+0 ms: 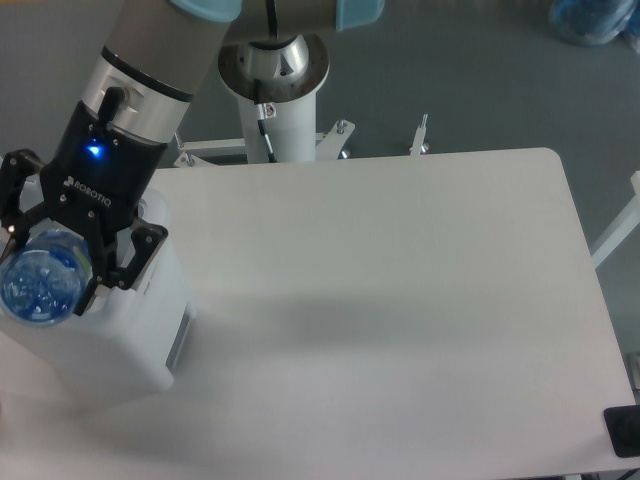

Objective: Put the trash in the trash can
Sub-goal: 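Lower the bottle into the bin and open the gripper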

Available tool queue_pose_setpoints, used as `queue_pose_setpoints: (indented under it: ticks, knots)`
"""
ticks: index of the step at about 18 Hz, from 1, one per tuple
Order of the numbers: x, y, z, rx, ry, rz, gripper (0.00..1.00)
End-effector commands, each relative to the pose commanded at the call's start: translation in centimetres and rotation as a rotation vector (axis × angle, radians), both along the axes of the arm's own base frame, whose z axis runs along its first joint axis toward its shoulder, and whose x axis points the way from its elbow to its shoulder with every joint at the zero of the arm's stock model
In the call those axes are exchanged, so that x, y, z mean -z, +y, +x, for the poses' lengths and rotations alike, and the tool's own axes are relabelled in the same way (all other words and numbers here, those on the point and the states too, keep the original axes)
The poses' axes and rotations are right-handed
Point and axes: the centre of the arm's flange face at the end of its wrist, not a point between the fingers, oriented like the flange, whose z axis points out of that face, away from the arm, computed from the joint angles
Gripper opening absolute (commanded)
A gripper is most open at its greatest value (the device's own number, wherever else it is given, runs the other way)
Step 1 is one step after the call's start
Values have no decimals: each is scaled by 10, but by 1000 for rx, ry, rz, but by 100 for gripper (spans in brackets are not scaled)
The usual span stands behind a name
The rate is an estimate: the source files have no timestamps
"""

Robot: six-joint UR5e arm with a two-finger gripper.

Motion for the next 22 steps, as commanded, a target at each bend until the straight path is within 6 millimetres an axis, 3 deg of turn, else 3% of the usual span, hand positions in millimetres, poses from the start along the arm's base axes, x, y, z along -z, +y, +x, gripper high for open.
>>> queue_pose_setpoints:
  ticks: [3, 4, 16, 17, 22]
  knots:
    - [-3, 1, 2, 5, 11, 8, 81]
    - [-3, 1, 2, 7, 16, 10, 99]
    - [-10, -11, 4, -3, 24, 12, 100]
    - [-9, -14, -5, -16, 25, 11, 100]
    - [-8, -45, -86, -150, 28, 11, 100]
